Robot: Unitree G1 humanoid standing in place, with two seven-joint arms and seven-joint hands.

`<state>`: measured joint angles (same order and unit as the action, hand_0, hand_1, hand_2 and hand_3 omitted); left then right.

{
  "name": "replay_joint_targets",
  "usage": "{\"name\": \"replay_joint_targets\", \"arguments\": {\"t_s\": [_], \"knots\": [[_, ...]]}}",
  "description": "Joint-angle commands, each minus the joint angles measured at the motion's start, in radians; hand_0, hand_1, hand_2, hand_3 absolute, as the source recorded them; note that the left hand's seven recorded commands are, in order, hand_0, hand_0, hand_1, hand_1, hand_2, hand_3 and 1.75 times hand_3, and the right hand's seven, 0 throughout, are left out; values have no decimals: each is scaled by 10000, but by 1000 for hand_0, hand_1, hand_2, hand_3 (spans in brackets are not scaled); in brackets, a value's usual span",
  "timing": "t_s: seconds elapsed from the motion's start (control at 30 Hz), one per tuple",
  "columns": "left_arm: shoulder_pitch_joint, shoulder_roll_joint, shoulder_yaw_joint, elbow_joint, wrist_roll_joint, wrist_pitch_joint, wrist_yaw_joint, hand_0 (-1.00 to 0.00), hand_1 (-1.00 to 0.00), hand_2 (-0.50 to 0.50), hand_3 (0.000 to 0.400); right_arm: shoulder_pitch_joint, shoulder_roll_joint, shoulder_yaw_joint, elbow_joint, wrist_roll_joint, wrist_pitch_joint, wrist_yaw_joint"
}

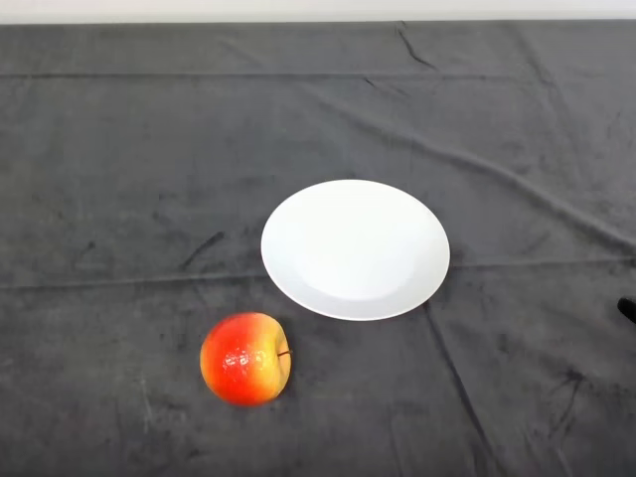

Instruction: Move the apple to the plate

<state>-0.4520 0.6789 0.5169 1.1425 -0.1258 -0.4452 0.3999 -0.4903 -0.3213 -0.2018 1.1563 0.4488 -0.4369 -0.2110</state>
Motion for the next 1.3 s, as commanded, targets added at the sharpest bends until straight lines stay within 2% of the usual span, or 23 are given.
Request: {"name": "replay_joint_targets", "arguments": {"t_s": [0.03,0.83,1.3], "knots": [[-492,305,-190,382,-66,-249,-123,0,0,0,0,397,362,-115,735,138,386,24],[-503,289,-347,382,-39,-253,-358,0,0,0,0,399,363,-116,731,136,388,24],[-704,111,-651,393,94,-122,-711,0,0,0,0,401,363,-116,727,136,391,23]]}}
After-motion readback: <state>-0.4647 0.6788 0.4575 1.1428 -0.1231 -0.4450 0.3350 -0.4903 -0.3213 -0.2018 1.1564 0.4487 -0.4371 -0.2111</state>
